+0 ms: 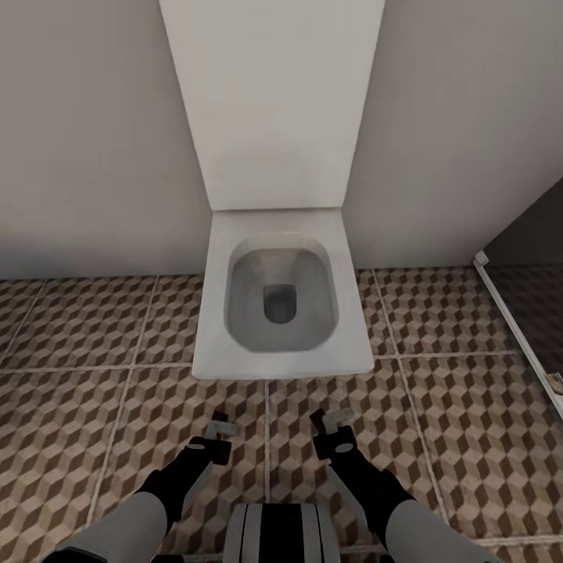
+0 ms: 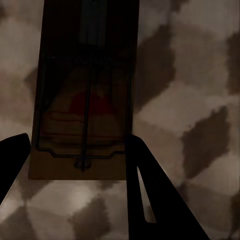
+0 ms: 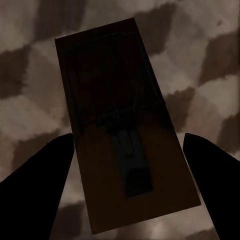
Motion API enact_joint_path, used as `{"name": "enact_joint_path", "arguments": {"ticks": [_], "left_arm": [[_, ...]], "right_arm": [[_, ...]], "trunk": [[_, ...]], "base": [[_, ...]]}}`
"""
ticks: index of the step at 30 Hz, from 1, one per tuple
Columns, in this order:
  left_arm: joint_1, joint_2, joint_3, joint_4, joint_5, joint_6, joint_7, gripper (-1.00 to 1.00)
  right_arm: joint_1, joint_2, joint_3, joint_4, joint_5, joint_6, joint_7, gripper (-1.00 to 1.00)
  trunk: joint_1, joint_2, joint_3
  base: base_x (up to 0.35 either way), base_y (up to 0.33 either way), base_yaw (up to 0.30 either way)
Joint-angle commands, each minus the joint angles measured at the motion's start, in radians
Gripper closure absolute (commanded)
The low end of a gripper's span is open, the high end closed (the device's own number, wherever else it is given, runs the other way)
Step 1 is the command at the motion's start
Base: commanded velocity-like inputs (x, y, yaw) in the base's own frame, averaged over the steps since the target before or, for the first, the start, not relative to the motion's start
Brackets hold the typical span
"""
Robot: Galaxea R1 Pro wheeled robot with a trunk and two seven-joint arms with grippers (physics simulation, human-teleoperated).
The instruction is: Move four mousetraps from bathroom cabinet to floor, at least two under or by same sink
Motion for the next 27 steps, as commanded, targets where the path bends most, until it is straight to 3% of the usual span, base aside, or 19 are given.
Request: {"name": "enact_joint_path", "arguments": {"ticks": [1,27], "left_arm": [[0.0,0.0,0.0,0.0,0.0,0.0,0.0,1.0],[-0.001,0.0,0.0,0.004,0.0,0.0,0.0,1.0]], "right_arm": [[0.0,0.0,0.0,0.0,0.0,0.0,0.0,1.0],[0.0,0.001,0.001,0.0,-0.001,-0.001,0.0,1.0]], "trunk": [[0.0,0.0,0.0],[0.0,0.0,0.0]], "base": [[0.031,0.0,0.0],[0.065,0.0,0.0]]}}
